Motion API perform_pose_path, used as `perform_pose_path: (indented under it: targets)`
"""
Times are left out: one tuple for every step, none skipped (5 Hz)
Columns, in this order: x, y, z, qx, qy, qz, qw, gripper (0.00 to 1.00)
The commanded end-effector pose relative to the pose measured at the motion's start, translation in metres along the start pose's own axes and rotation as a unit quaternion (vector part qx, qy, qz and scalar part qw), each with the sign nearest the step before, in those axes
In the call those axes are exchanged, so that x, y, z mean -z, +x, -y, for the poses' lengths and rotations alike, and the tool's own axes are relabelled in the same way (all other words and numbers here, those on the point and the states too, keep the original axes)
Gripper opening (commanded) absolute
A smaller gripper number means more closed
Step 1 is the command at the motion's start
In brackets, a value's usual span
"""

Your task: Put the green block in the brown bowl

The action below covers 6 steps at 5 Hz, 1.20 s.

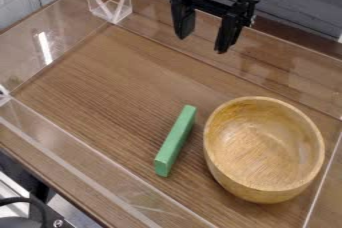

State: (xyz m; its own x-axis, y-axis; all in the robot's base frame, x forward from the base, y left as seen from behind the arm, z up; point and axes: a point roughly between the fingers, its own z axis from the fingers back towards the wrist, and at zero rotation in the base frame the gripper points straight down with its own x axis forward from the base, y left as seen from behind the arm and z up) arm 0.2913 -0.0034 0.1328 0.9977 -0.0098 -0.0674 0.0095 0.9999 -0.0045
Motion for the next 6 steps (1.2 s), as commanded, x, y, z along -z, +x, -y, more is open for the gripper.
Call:
perform_pose_path:
  targets:
    - [0.007,-0.006,0.001,0.000,0.000,-0.007,1.0000,1.00]
    - [0.013,-0.025,0.004,-0.002,-0.001,0.001,1.0000,1.00]
    - [0.017,-0.039,0.005,-0.001,-0.003,0.013,0.9999,1.00]
    - [0.021,-0.044,0.006,0.000,-0.004,0.010,0.9999,1.00]
    - [0.026,-0.051,0.008,0.001,-0.004,0.013,0.9999,1.00]
    - [0.030,-0.057,0.009,0.001,-0.004,0.013,0.9999,1.00]
